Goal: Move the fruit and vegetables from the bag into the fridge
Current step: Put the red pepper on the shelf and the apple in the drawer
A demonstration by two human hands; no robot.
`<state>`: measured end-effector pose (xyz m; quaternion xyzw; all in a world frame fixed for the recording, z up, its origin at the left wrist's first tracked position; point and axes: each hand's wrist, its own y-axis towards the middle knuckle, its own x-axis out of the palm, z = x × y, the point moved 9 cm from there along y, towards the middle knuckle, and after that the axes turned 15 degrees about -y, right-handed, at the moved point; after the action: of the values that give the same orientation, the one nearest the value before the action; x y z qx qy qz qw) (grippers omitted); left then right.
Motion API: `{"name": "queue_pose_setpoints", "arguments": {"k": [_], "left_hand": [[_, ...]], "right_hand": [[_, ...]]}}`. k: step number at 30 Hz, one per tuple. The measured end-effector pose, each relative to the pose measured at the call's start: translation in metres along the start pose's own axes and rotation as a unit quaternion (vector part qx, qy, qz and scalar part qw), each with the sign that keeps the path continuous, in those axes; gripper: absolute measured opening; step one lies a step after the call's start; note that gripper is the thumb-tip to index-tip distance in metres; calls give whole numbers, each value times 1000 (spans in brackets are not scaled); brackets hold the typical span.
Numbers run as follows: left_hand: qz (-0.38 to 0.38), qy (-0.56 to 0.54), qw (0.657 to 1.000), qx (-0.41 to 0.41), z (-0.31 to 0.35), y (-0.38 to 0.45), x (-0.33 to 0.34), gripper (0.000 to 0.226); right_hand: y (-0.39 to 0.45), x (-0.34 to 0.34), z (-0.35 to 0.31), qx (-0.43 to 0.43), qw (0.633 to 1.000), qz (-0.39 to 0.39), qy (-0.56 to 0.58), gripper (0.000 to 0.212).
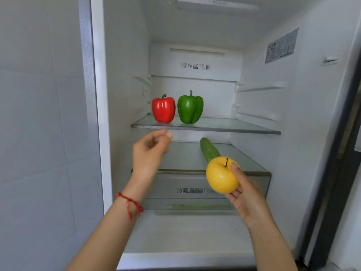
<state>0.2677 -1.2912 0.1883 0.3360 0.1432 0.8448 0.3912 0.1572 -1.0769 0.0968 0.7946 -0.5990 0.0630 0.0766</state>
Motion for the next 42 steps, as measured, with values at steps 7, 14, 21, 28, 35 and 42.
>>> {"name": "queue_pose_setpoints", "arguments": {"k": [7,14,21,28,35,42], "left_hand": [[74,-19,956,-282,-126,-68,-50,23],[141,-65,890,-428,-202,-86,-75,44],[225,-145,883,-386,-226,-81,-78,29],[271,-175,887,-331,-226,-77,-77,24],[280,-174,891,-312,-221,-80,-76,25],[275,-148,907,-285,-214,-89,-76,26]], "right_hand": [[-12,-19,19,18,999,27,15,13],[-17,-36,38,47,997,52,18,26],[-15,-43,55,66,996,56,7,21],[-14,-41,66,84,995,47,8,20],[-16,-39,70,88,996,34,2,20],[-21,-44,71,87,996,28,3,11]]}}
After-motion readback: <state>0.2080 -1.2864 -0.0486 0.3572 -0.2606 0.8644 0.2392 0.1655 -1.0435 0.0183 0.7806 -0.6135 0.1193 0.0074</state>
